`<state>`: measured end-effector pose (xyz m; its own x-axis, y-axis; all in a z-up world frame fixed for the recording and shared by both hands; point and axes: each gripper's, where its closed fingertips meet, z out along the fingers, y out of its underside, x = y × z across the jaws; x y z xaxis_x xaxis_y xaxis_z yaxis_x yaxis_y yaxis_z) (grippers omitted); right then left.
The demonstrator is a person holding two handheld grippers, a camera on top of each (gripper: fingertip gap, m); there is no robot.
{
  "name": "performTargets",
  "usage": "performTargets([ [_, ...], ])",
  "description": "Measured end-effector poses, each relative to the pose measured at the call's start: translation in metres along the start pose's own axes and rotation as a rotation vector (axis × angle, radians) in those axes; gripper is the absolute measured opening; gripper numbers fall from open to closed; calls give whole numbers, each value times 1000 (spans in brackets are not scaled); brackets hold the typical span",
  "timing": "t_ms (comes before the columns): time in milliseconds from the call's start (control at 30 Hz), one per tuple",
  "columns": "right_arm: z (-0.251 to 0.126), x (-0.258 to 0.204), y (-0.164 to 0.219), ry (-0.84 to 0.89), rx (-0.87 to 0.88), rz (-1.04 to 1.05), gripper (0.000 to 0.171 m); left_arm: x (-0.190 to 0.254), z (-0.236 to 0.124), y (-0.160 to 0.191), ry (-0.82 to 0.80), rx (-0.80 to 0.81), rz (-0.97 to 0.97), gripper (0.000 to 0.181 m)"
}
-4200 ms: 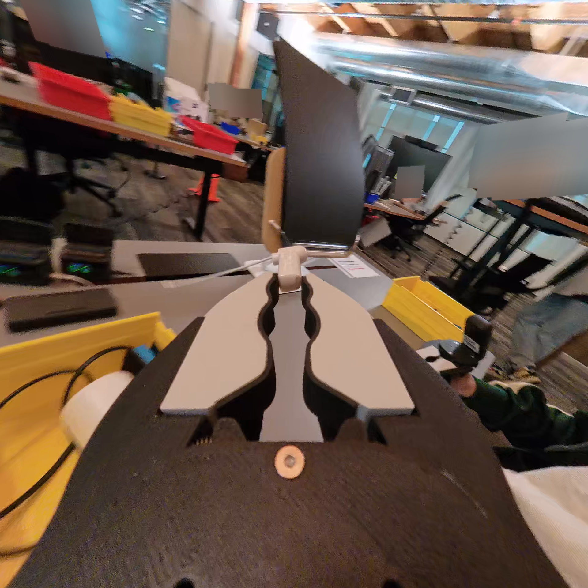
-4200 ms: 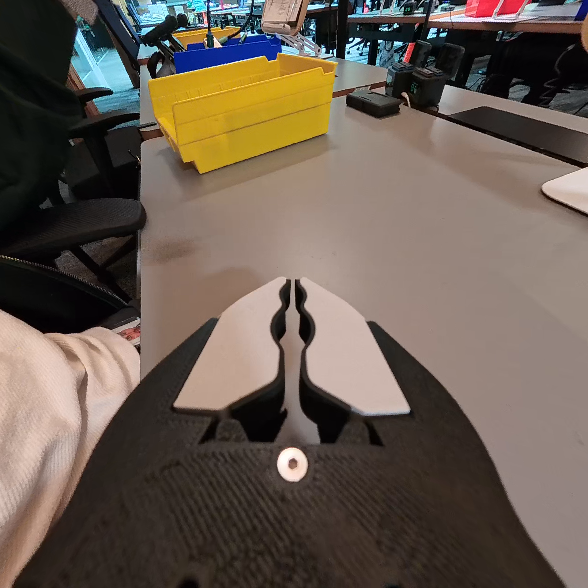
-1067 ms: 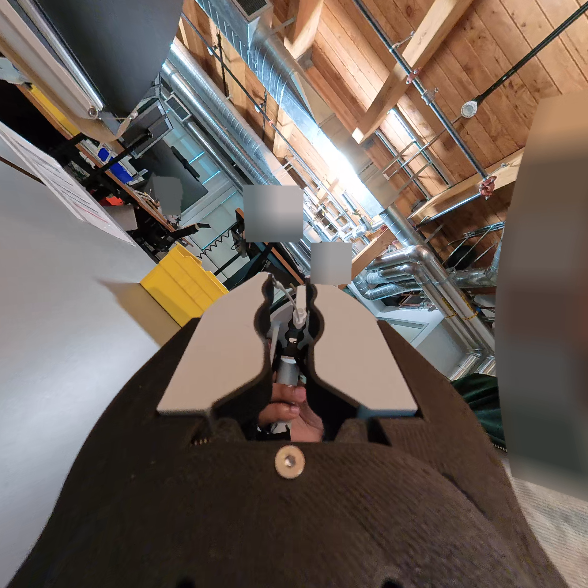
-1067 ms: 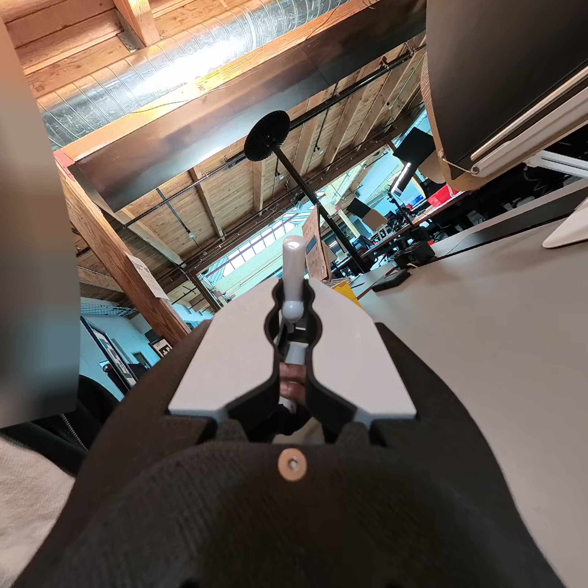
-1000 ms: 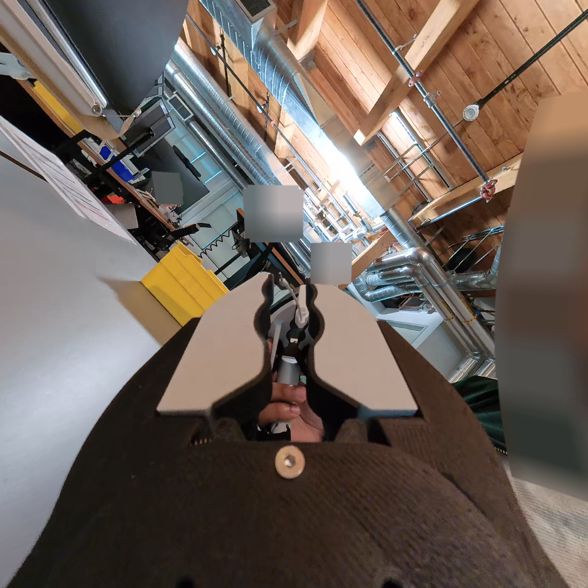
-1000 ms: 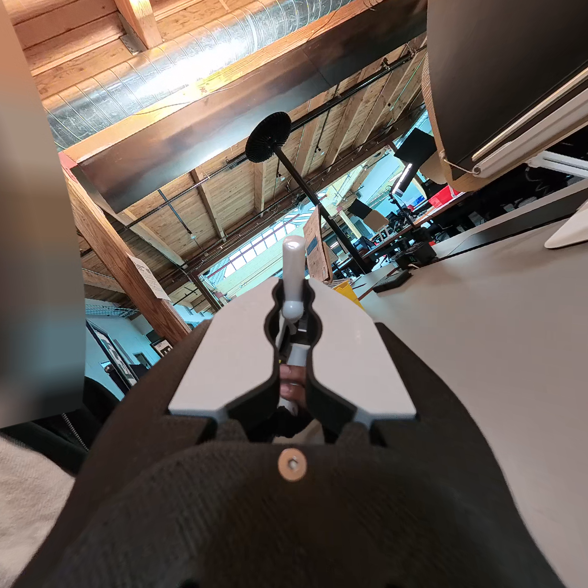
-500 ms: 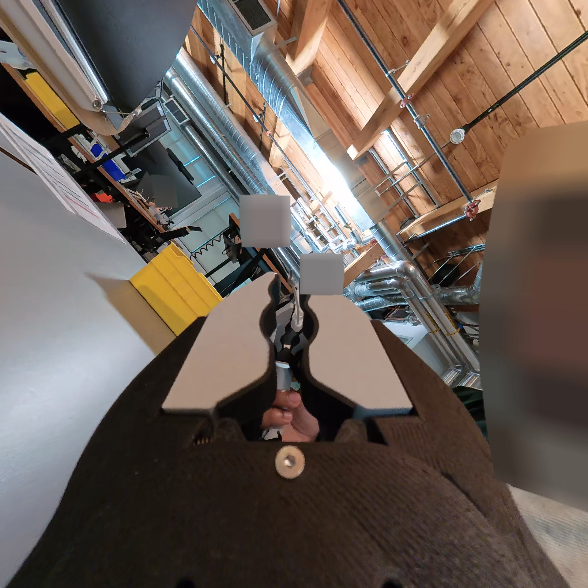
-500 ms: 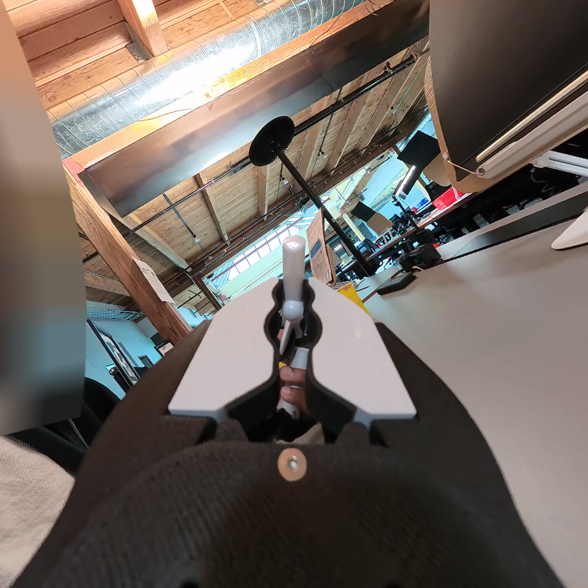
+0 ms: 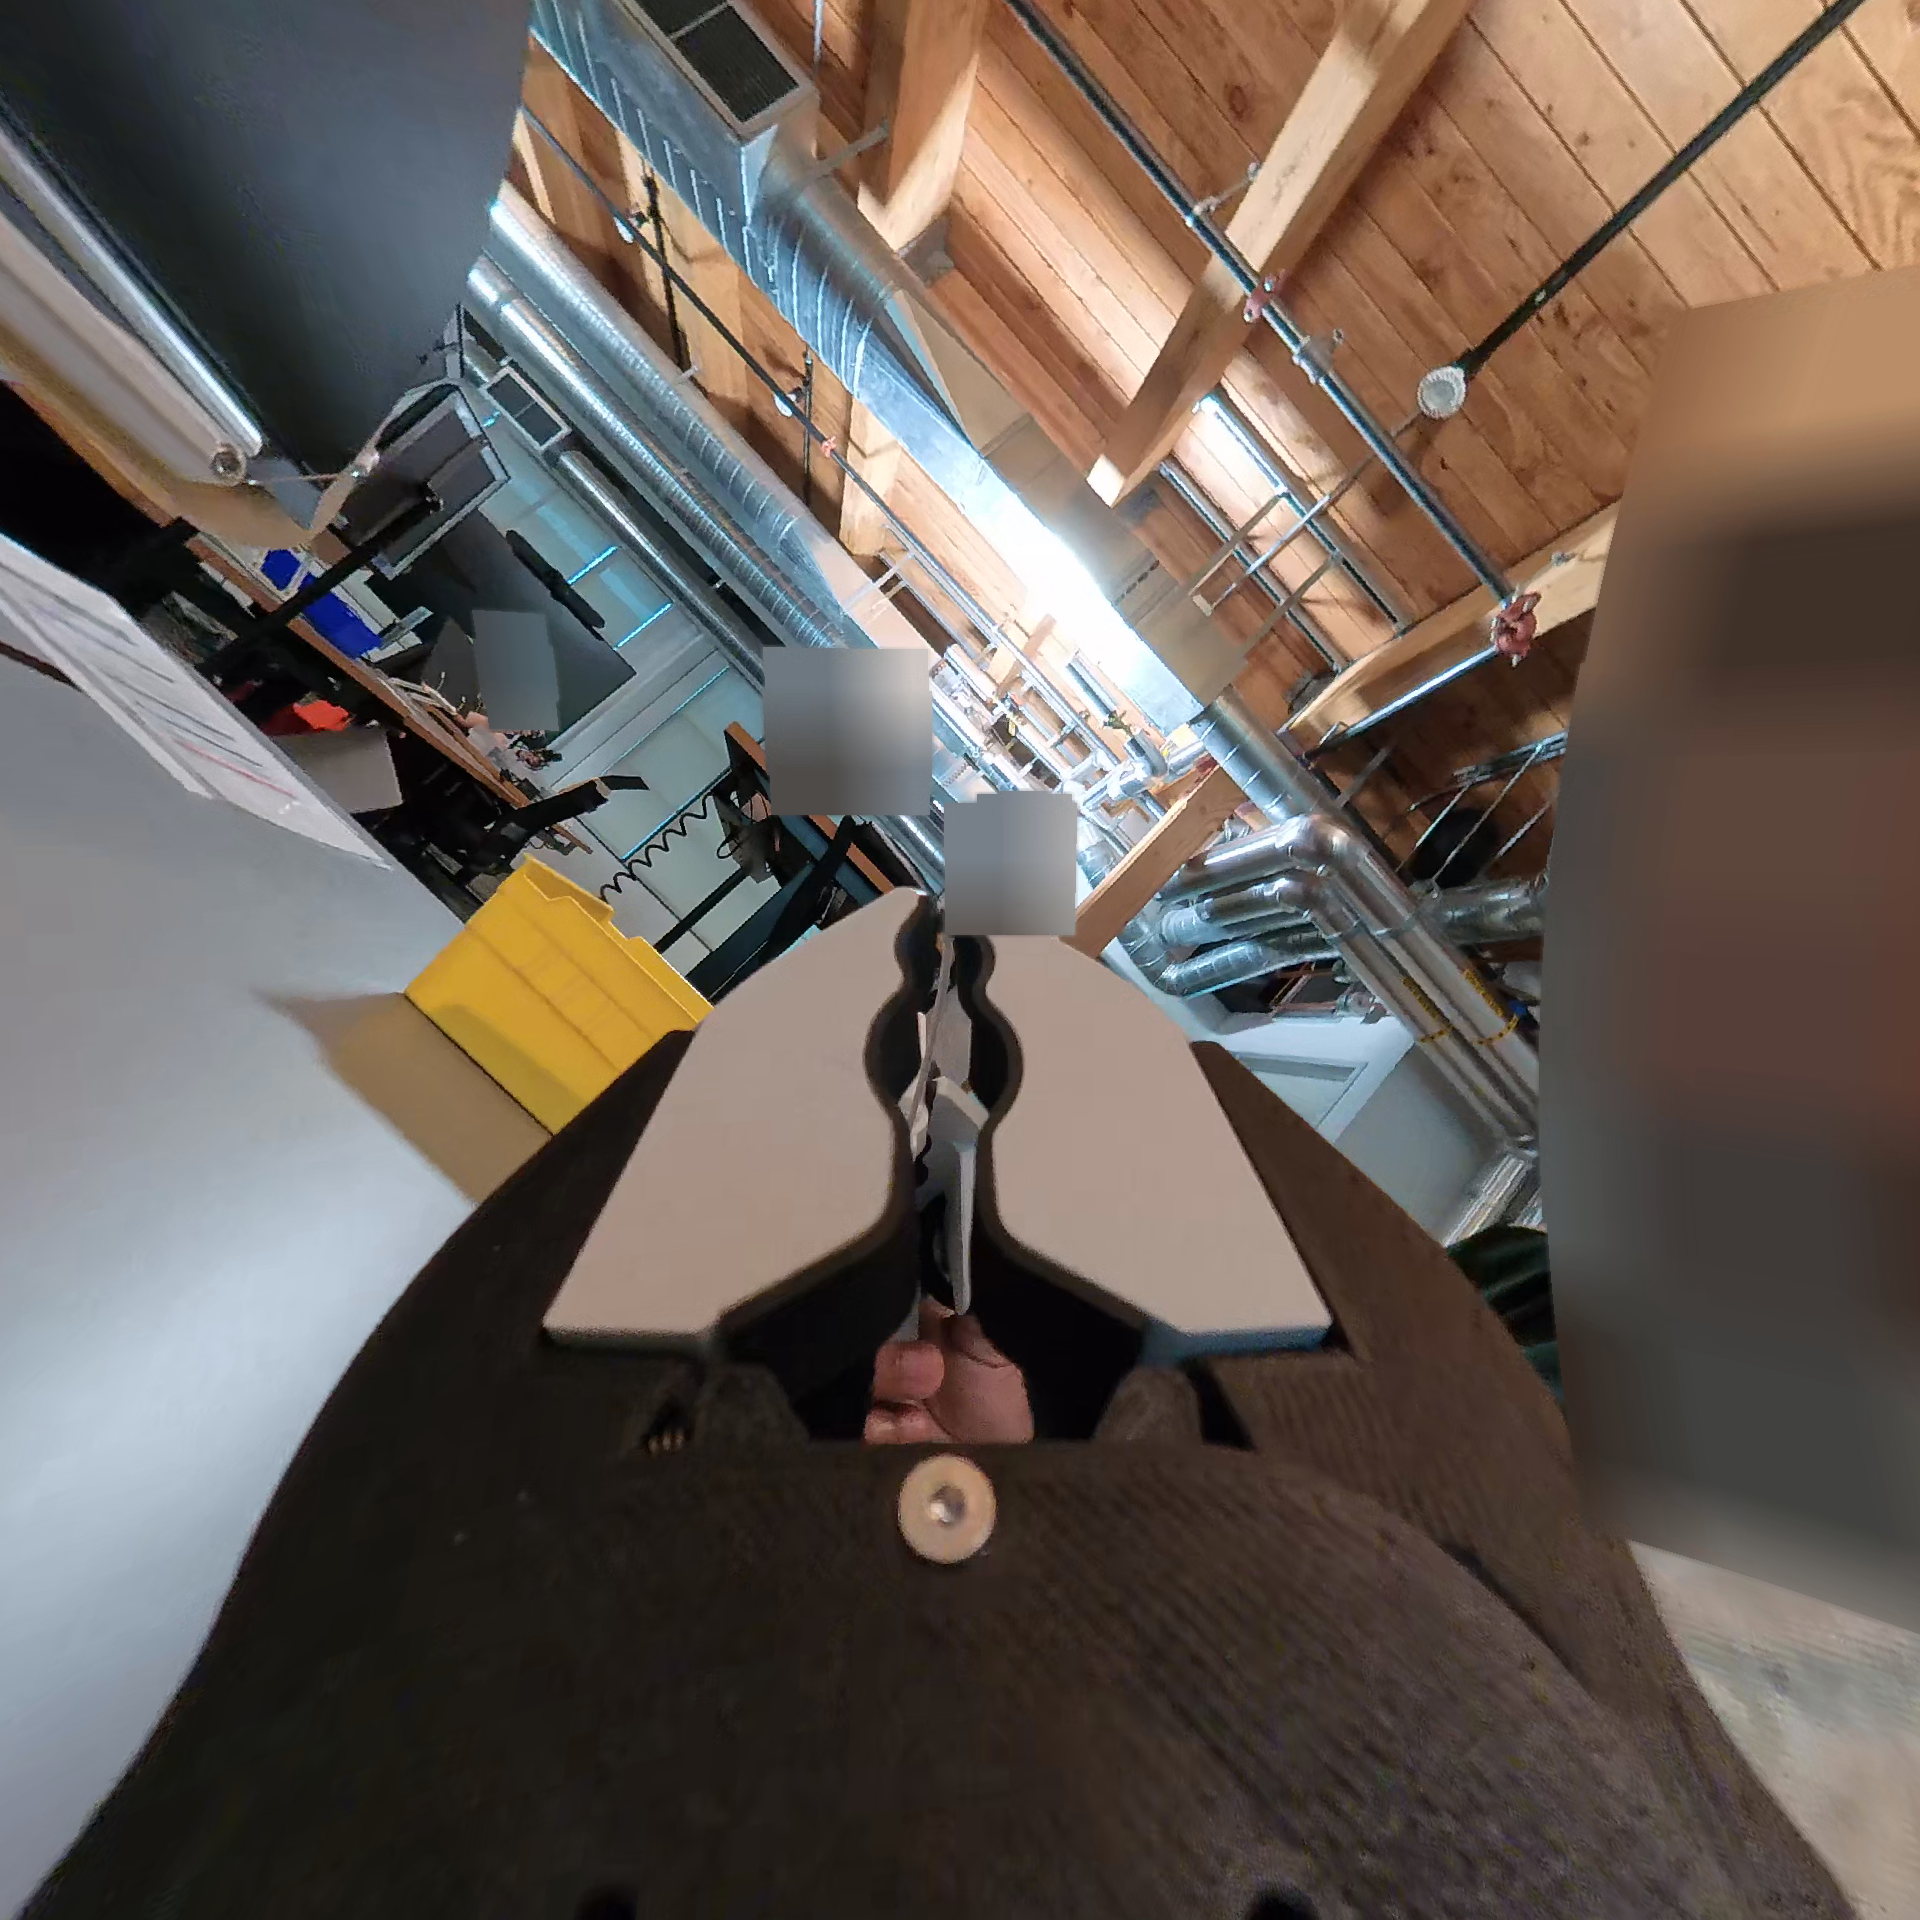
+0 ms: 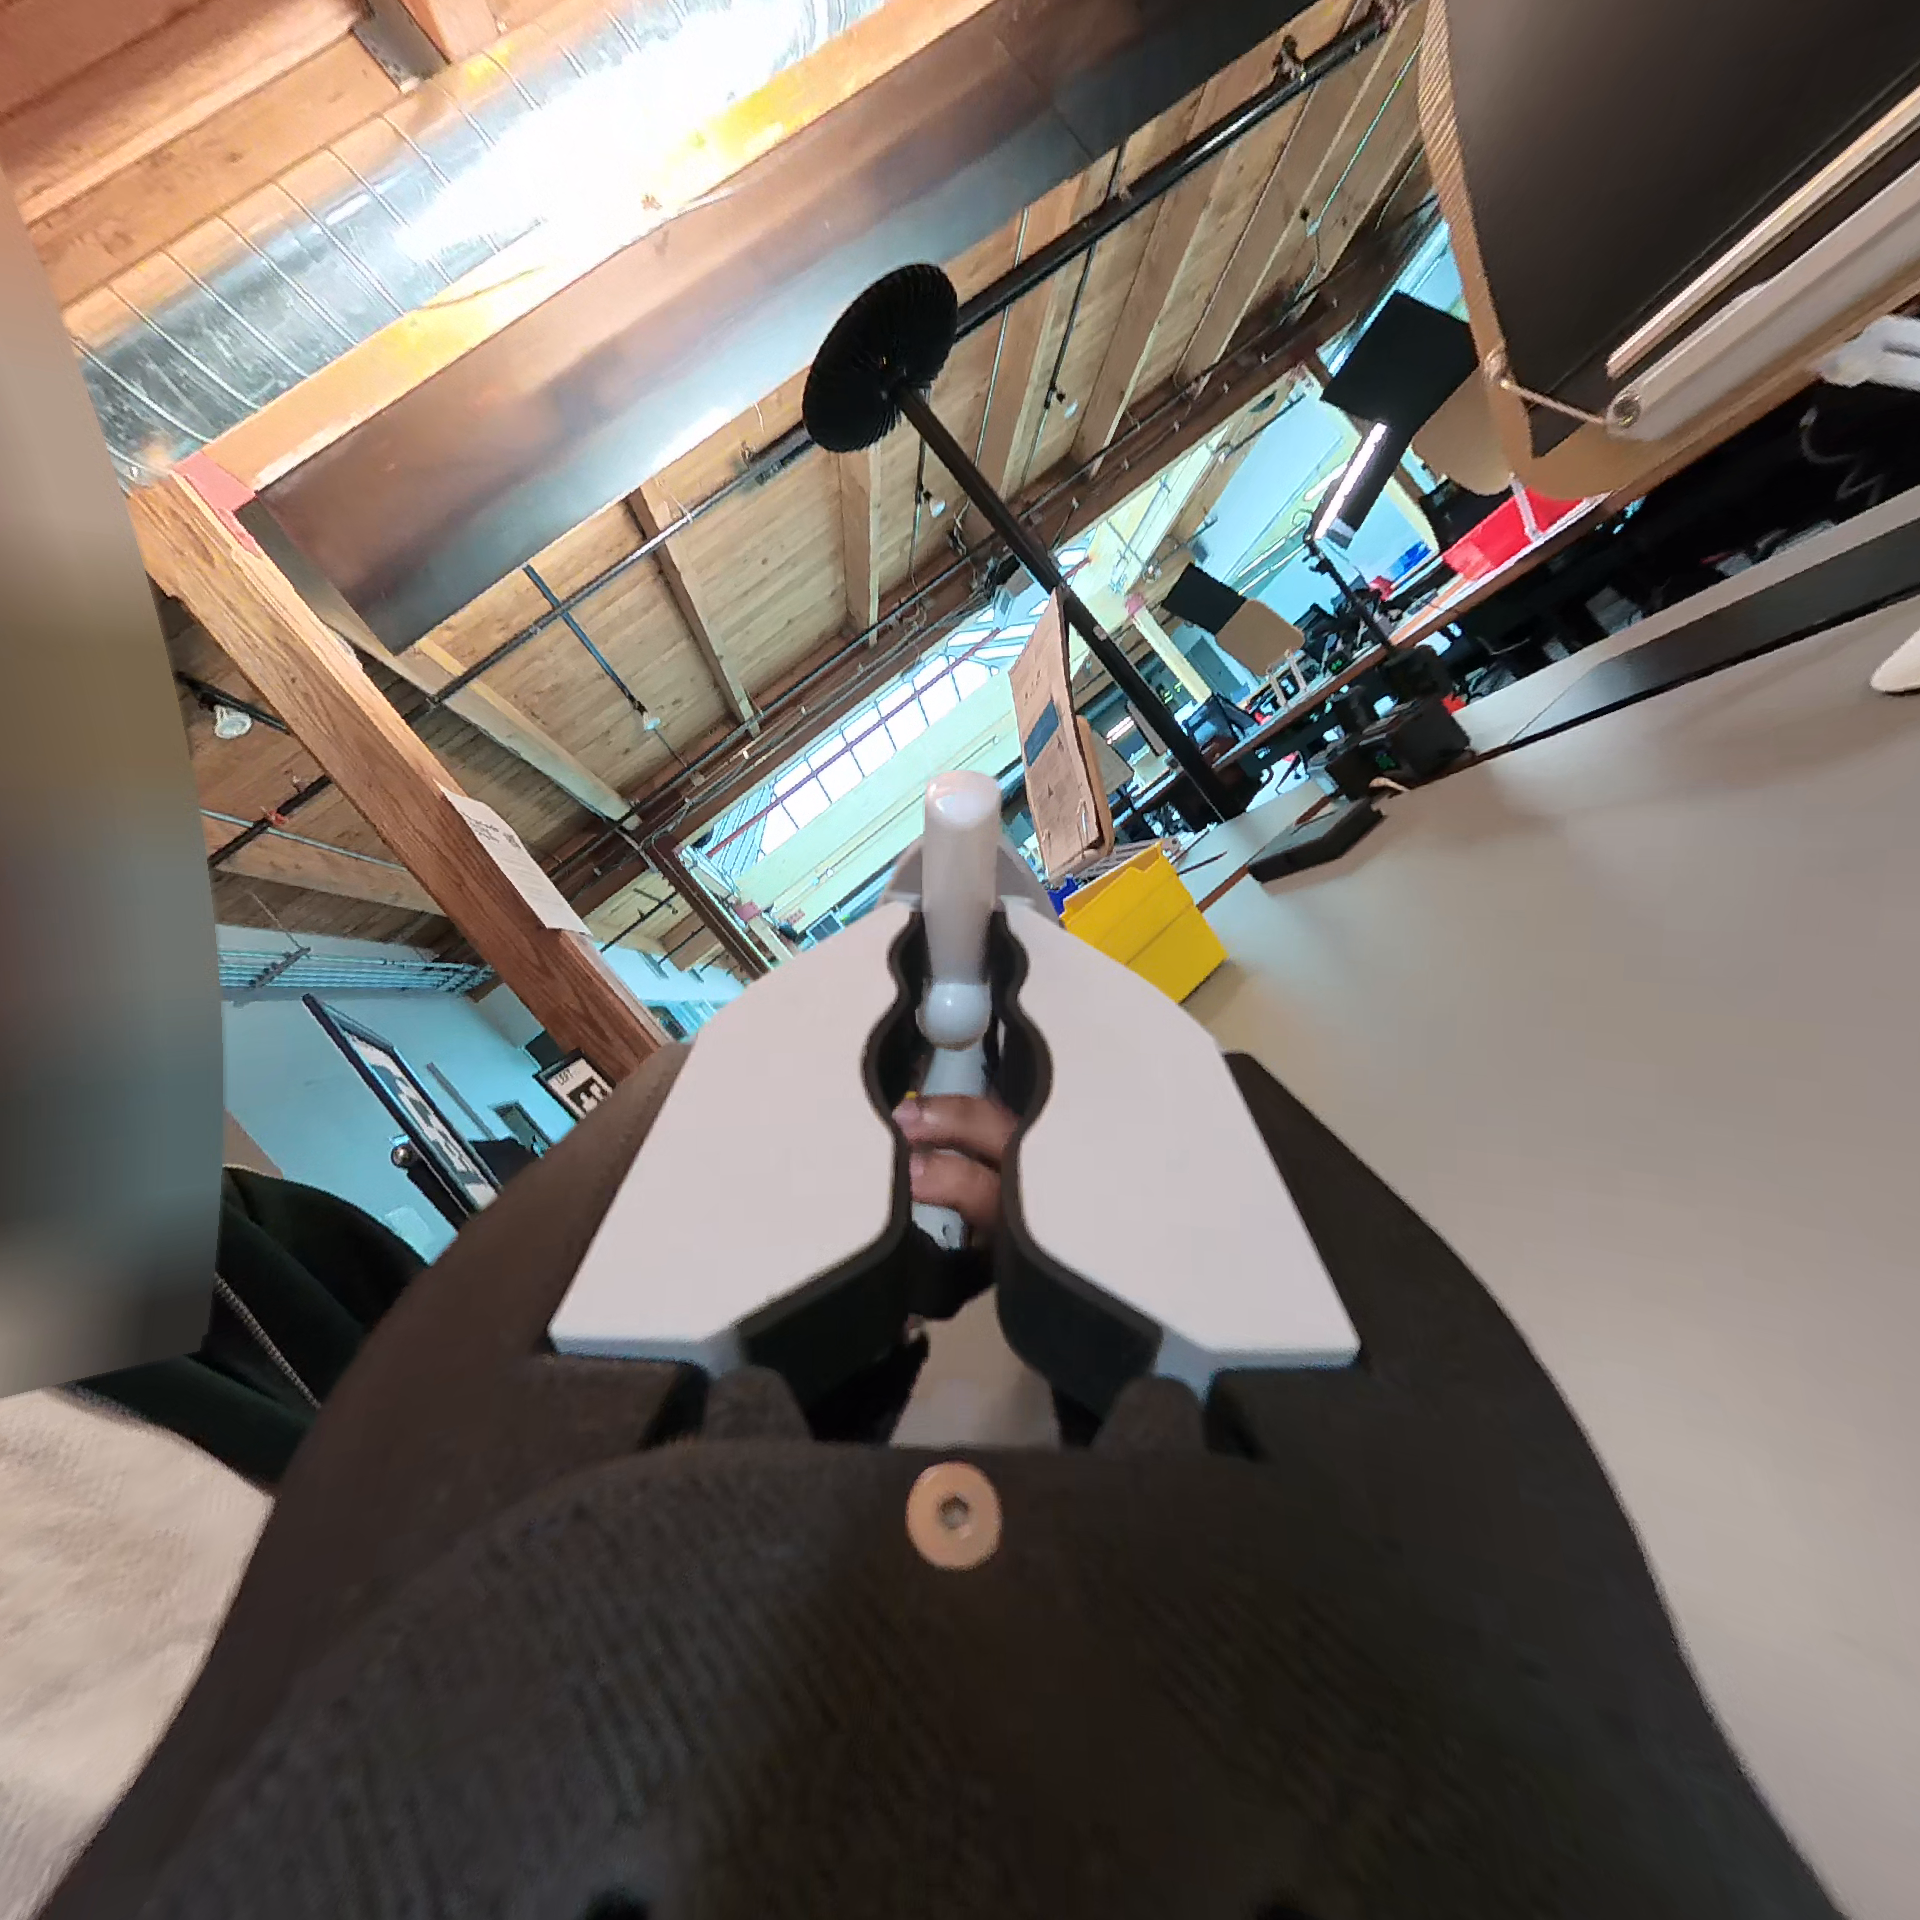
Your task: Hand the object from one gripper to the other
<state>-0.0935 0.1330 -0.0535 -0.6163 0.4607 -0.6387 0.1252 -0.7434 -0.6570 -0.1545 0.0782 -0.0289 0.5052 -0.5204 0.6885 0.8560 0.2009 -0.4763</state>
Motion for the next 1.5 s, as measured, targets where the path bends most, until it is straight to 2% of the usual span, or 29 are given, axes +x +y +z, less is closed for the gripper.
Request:
performTargets([
  [800, 10, -1, 45, 16, -257, -146, 12, 15, 4, -1, 51, -23, 2, 2],
  [933, 9, 5, 44, 42, -262, -139, 14, 20, 7, 4, 47, -77, 56, 2],
  [1133, 0, 24, 22, 114, -176, -51, 45, 24, 9, 11, 0, -165, 203, 1],
  [1300, -9, 37, 5, 155, -114, -25, 47, 22, 11, 18, -69, -252, 333, 2],
  [1500, -7, 34, 9, 159, -164, -110, 44, 20, 12, 27, -99, -313, 421, 2],
])
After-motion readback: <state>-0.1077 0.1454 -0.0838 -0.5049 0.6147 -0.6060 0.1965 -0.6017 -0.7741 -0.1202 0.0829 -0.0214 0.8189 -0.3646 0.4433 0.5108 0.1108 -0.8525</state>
